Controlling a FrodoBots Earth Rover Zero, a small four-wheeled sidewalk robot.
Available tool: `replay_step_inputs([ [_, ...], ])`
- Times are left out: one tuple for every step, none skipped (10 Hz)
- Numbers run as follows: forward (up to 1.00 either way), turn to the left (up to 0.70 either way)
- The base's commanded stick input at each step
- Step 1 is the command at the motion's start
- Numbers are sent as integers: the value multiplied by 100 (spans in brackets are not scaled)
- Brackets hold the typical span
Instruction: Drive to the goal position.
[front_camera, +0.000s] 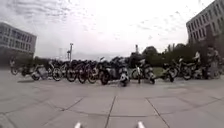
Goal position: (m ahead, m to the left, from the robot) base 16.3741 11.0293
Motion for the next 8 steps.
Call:
replay_step_inputs([
  [0, 70],
  [0, 70],
  [0, 70],
  [0, 70],
  [0, 70],
  [0, 70],
  [0, 70],
  [0, 70],
])
